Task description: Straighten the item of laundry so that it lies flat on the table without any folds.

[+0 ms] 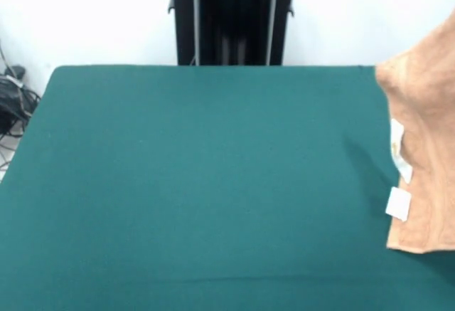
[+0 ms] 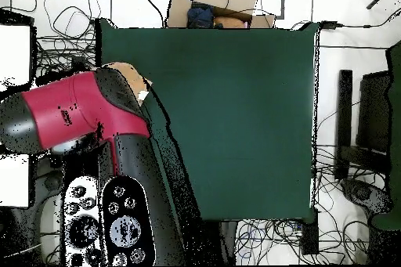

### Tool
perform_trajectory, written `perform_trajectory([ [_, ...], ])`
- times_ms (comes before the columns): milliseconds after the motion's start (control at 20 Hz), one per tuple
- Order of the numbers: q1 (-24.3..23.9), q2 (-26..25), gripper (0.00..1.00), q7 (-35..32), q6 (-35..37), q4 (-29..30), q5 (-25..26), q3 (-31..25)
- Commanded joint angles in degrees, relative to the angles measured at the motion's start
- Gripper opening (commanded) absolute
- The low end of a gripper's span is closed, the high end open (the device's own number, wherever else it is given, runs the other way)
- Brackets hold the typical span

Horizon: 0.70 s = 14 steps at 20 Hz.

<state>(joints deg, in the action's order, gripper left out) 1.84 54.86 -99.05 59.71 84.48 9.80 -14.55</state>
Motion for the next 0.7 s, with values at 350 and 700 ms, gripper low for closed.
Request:
perform_trajectory([
  [350, 0.0, 4.2, 0.0, -23.2, -10.3, 10.6, -9.4, 7.1],
  [700, -5.7, 8.4, 0.0, -15.8, -18.2, 21.9, -20.0, 5.0],
])
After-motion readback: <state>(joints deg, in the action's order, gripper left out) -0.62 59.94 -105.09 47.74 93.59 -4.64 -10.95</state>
